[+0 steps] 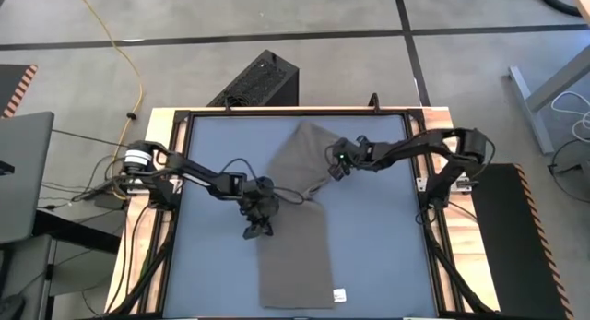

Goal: Roll towel into tight, uniform cylinder
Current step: Fold the gray towel

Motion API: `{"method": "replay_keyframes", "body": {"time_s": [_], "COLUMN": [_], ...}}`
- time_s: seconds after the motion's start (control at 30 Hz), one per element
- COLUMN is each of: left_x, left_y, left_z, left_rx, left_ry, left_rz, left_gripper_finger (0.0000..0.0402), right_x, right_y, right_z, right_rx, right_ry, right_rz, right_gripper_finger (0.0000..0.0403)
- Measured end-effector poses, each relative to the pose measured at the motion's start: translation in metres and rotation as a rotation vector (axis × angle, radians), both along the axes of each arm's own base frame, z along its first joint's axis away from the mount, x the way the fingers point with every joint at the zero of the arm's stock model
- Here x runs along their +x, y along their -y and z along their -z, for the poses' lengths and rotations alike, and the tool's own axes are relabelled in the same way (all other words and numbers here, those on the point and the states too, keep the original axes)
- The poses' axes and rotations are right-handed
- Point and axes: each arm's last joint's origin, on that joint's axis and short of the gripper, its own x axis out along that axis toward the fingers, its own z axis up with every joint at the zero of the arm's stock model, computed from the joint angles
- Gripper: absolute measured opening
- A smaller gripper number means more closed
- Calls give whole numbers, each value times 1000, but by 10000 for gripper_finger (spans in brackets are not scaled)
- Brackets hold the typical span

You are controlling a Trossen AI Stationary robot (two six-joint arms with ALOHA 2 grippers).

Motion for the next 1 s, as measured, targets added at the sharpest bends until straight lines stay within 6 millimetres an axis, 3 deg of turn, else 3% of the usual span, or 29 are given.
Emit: {"method": "replay_keyframes", "body": {"time_s": [0.2, 0.53, 0.73, 0.87, 1.0], "left_x": [-28, -83, -94, -88, -76], "left_y": [-19, -65, -76, -74, -73], "left_z": [-6, -51, -87, -107, -113], "left_rx": [144, 536, 657, 585, 490], "left_ry": [-219, -410, -278, -42, 141], "left_rz": [-40, -196, -336, -339, -282], "left_gripper_finger": [0, 0, 0, 0, 0], "right_x": [-7, -28, -31, -36, -38], "right_y": [-11, -50, -68, -71, -58], "right_z": [2, -21, -39, -54, -63], "right_rx": [45, 169, 173, 109, 56], "right_ry": [-77, -116, -38, 35, 89], "right_rz": [32, 84, 62, 80, 132], "right_gripper_finger": [17, 17, 17, 17, 19]}}
